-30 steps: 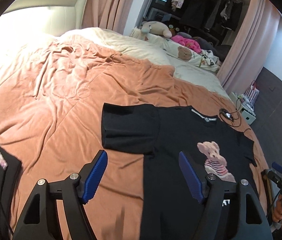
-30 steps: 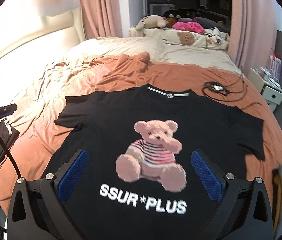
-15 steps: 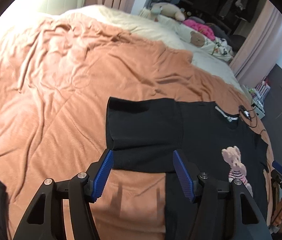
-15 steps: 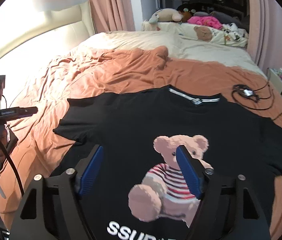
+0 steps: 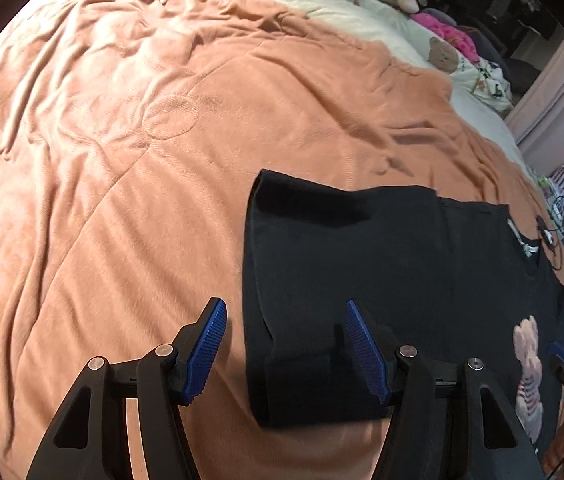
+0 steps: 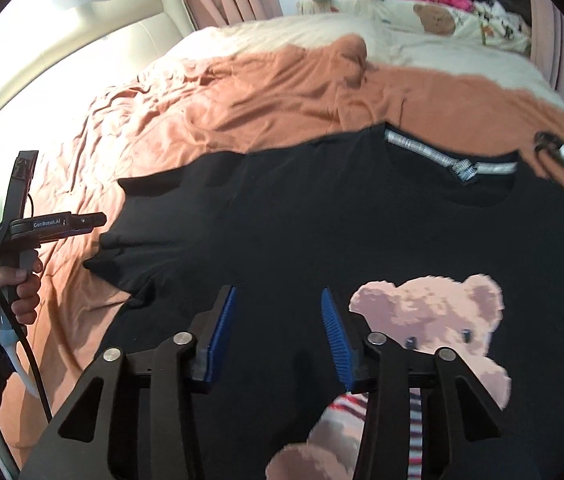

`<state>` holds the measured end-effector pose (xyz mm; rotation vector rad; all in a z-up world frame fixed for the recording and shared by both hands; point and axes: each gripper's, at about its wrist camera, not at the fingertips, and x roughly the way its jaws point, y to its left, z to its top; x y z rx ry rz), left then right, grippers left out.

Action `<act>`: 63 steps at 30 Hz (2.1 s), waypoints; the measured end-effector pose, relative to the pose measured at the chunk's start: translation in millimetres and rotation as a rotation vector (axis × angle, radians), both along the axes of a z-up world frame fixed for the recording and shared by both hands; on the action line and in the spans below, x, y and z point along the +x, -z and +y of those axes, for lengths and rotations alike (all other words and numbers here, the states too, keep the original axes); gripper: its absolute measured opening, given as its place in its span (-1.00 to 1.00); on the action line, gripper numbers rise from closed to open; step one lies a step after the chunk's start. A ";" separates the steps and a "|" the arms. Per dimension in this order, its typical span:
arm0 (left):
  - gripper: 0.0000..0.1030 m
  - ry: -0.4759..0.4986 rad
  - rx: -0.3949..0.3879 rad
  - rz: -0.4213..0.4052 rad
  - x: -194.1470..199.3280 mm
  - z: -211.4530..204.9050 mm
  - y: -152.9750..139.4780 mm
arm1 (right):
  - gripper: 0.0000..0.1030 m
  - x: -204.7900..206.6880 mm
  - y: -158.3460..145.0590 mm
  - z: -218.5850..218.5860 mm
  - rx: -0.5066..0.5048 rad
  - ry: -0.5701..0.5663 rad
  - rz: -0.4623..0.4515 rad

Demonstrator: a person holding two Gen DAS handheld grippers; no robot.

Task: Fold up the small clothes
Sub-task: 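Close the left gripper on the sleeve edge of the T-shirt, then lift the sleeve side with the left gripper and fold it over the body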

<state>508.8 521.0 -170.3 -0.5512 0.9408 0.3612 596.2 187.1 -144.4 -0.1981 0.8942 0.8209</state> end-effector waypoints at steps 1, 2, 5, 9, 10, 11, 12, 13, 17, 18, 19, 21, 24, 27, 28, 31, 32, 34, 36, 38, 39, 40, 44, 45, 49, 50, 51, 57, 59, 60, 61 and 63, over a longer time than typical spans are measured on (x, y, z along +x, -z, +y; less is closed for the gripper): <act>0.24 0.001 0.000 0.006 4.2 2.1 3.6 | -0.28 5.4 5.4 2.5 0.004 0.001 0.017; 0.24 0.000 -0.003 0.011 7.5 3.7 7.5 | -0.32 11.1 12.1 5.6 0.011 0.001 0.038; 0.24 -0.014 -0.030 0.041 16.0 8.0 21.8 | -0.46 29.1 31.6 17.5 0.030 0.004 0.091; 0.10 -0.020 0.021 0.050 19.5 3.4 24.9 | -0.63 46.7 51.1 28.8 0.079 -0.004 0.173; -0.26 -0.038 0.041 0.058 18.6 3.1 24.2 | -0.67 48.7 55.1 31.4 0.086 -0.007 0.183; -0.45 -0.047 0.032 0.056 17.6 3.7 23.4 | -0.68 50.7 58.6 34.6 0.094 -0.011 0.194; -0.64 -0.054 0.017 0.052 16.5 4.5 22.2 | -0.69 51.8 61.5 38.6 0.105 -0.017 0.209; -0.74 -0.055 0.014 0.048 16.5 4.1 20.2 | -0.74 52.1 65.1 41.7 0.113 -0.022 0.221; -0.88 -0.095 -0.012 -0.023 7.9 7.0 2.4 | -0.84 51.3 73.4 56.8 0.126 -0.048 0.278; -0.88 -0.092 0.002 -0.029 7.0 4.9 -3.4 | -0.84 52.3 75.3 60.5 0.130 -0.047 0.293; -0.89 -0.083 0.015 -0.028 7.2 2.1 -8.0 | -0.84 52.8 77.0 64.1 0.137 -0.043 0.308; -0.90 -0.064 0.011 -0.031 7.0 -1.4 -15.4 | -0.84 51.7 81.2 72.8 0.153 -0.048 0.342; -0.90 -0.044 0.002 -0.057 6.7 -5.1 -28.5 | -0.84 48.4 84.2 87.5 0.152 -0.072 0.355; -0.90 -0.028 -0.017 -0.091 10.6 -9.9 -43.7 | -0.84 48.8 90.7 101.6 0.159 -0.089 0.370; -0.91 -0.022 -0.017 -0.098 13.2 -11.4 -47.7 | -0.84 49.8 93.0 104.9 0.160 -0.088 0.375; -0.91 0.001 -0.008 -0.116 21.3 -21.2 -63.5 | -0.84 57.4 100.7 113.8 0.192 -0.074 0.410; -0.91 0.009 -0.008 -0.123 23.1 -24.5 -68.8 | -0.84 60.1 103.2 117.9 0.202 -0.070 0.422; -0.91 0.017 -0.017 -0.140 25.0 -31.3 -77.7 | -0.84 61.1 106.2 124.7 0.204 -0.074 0.427; -0.91 0.031 -0.015 -0.154 29.5 -40.1 -89.6 | -0.89 62.1 107.9 128.3 0.198 -0.069 0.423; -0.91 0.050 -0.008 -0.164 33.5 -49.1 -99.7 | -0.89 64.5 105.6 126.5 0.199 -0.064 0.443; -0.91 0.055 -0.012 -0.169 34.7 -52.0 -102.8 | -0.89 65.6 103.4 123.2 0.197 -0.057 0.442; -0.91 0.061 -0.017 -0.175 36.3 -54.9 -105.8 | -0.82 66.6 98.8 119.8 0.197 -0.051 0.437; -0.91 0.098 -0.031 -0.183 47.6 -75.1 -113.4 | -0.79 76.3 89.8 95.6 0.183 0.001 0.424; -0.91 0.112 -0.029 -0.182 50.8 -81.3 -114.7 | -0.74 78.4 87.3 88.8 0.188 0.009 0.418; -0.91 0.163 -0.033 -0.187 64.3 -106.2 -119.7 | -0.03 85.6 74.2 58.5 0.196 0.043 0.360; -0.91 0.177 -0.039 -0.189 68.6 -113.3 -120.2 | -0.01 87.3 71.3 51.9 0.198 0.047 0.349; -0.91 0.194 -0.046 -0.191 72.7 -121.2 -120.0 | -0.01 89.1 69.0 46.8 0.195 0.051 0.340; -0.91 0.326 -0.094 -0.179 96.3 -171.9 -111.2 | -0.01 101.3 59.4 24.3 0.168 0.079 0.316; -0.90 0.399 -0.126 -0.176 101.4 -187.4 -108.0 | -0.01 107.9 57.6 18.5 0.153 0.094 0.297; -0.90 0.423 -0.114 -0.167 103.5 -195.4 -107.5 | 0.00 111.2 56.5 15.1 0.148 0.100 0.294; -0.81 0.435 -0.107 -0.160 105.2 -200.8 -107.0 | 0.01 113.3 52.7 10.8 0.147 0.104 0.298; -0.59 0.431 -0.122 -0.156 107.4 -201.4 -105.9 | 0.22 116.3 52.6 5.8 0.154 0.111 0.300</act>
